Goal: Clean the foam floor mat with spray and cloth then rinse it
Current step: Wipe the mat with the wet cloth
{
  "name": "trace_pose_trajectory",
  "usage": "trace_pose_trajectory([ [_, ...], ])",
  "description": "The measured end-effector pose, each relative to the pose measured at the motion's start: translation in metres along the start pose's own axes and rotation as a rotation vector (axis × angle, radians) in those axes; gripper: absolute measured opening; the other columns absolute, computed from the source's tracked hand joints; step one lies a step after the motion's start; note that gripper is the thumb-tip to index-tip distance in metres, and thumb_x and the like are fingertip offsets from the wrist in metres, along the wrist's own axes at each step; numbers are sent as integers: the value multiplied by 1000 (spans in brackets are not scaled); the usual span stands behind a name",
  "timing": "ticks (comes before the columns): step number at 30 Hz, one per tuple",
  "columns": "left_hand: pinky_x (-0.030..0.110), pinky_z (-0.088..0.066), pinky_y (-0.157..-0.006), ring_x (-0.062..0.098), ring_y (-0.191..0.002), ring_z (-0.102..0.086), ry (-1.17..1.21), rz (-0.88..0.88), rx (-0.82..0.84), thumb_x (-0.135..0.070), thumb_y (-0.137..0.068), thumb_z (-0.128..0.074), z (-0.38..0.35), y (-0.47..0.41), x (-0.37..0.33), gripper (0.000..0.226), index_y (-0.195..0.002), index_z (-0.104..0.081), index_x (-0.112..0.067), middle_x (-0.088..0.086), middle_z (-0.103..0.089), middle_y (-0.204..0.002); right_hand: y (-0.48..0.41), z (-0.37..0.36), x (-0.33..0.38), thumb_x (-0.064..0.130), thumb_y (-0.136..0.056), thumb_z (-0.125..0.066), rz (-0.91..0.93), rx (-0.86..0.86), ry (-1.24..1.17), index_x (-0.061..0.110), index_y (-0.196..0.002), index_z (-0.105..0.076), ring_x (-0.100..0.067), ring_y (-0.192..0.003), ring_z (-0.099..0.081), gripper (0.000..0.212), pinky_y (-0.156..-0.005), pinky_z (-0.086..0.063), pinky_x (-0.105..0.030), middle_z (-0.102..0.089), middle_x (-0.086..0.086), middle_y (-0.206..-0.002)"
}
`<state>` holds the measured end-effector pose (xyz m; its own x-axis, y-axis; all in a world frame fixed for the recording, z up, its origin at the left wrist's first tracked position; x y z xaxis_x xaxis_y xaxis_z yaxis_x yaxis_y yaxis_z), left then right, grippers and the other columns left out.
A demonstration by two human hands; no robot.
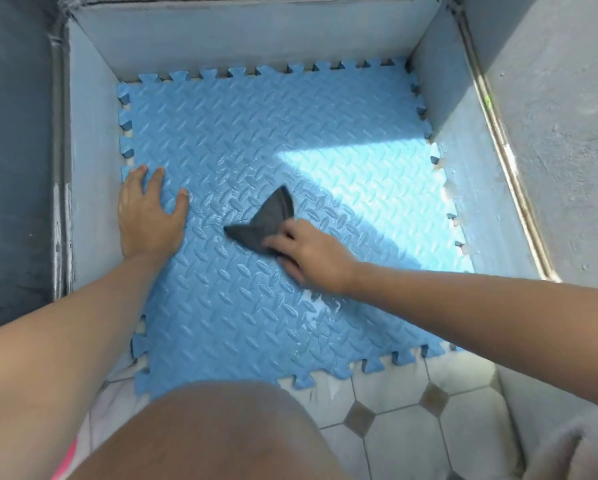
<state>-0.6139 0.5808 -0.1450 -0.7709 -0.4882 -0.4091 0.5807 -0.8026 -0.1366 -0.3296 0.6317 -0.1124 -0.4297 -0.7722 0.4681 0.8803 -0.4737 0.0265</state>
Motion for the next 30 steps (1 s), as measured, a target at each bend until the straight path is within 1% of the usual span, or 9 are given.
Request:
trace_pose_trajectory([
  [3, 45, -27, -123, 34, -147, -36, 9, -11, -14, -44, -100, -57, -1, -1, 0, 59, -147, -54, -9, 16, -43, -157, 89, -10, 20, 20, -100, -54, 463, 410, -32, 21, -125, -62, -22, -100, -48, 26, -69, -48, -33, -52, -6, -115],
  [6, 47, -29, -122, 35, -147, -38, 17, -9, -29, -45, -100, -57, -2, -1, 1, 59, -146, -55, -8, 16, -44, -156, 135, 18, -34, 19, -100, -52, 518, 546, 69, 21, -122, -60, -24, -100, -50, 23, -75, -51, -39, -53, -7, -119],
  [9, 46, -30, -121, 37, -145, -39, 21, -21, -39, -45, -99, -57, -2, -1, 2, 59, -145, -56, -7, 18, -45, -155, 118, 67, -116, 23, -98, -56, 208, 419, 242, 21, -128, -56, -25, -102, -56, 30, -79, -52, -37, -54, -6, -122],
  [13, 45, -31, -120, 38, -143, -41, 16, -36, -56, -45, -100, -57, -3, -1, 2, 58, -144, -56, -6, 19, -46, -153, 91, 123, -204, 23, -96, -60, -612, 14, 307, 20, -128, -52, -37, -102, -60, 33, -83, -51, -42, -54, -12, -124],
  [15, 44, -30, -119, 37, -141, -42, 14, -42, -65, -45, -100, -57, -3, -2, 3, 58, -143, -56, -6, 20, -46, -152, 85, 118, -204, 24, -97, -56, -823, -20, 313, 20, -126, -48, -35, -93, -58, 30, -79, -51, -43, -51, -14, -122],
  [18, 42, -29, -120, 37, -141, -42, 15, -33, -45, -44, -100, -57, -4, -1, 1, 59, -144, -55, -6, 19, -45, -153, 83, 103, -163, 23, -91, -57, -530, 138, 393, 20, -113, -47, -29, -80, -55, 24, -61, -44, -35, -46, -7, -105],
  [23, 42, -28, -120, 37, -142, -40, 16, -28, -45, -44, -100, -58, -2, -1, 0, 58, -144, -55, -6, 18, -45, -154, 152, 71, -81, 31, -79, -62, 277, 879, 381, 18, -110, -54, -28, -76, -58, 34, -55, -39, -35, -51, -6, -103],
  [26, 42, -30, -119, 38, -140, -41, 20, -42, -57, -42, -100, -59, 0, 1, -4, 57, -143, -56, -5, 19, -45, -152, 196, 58, -73, 33, -84, -62, 324, 1131, 399, 16, -116, -52, -38, -85, -61, 38, -59, -41, -39, -52, -11, -111],
  [30, 44, -29, -120, 36, -142, -40, 14, -19, -29, -41, -101, -59, -1, 0, -5, 57, -145, -54, -5, 17, -43, -154, 180, 75, -104, 35, -86, -56, 166, 1025, 397, 23, -121, -47, -30, -96, -58, 38, -64, -50, -40, -48, -6, -116],
])
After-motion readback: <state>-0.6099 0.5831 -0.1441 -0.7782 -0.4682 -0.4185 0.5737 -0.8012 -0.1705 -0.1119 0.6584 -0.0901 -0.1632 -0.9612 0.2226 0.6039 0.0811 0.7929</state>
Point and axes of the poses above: each hand's wrist, its own y-axis away from the middle knuckle, its own z-axis out of the back of the hand, x = y × z, the point moved 5 cm from there along -y, towards the middle knuckle
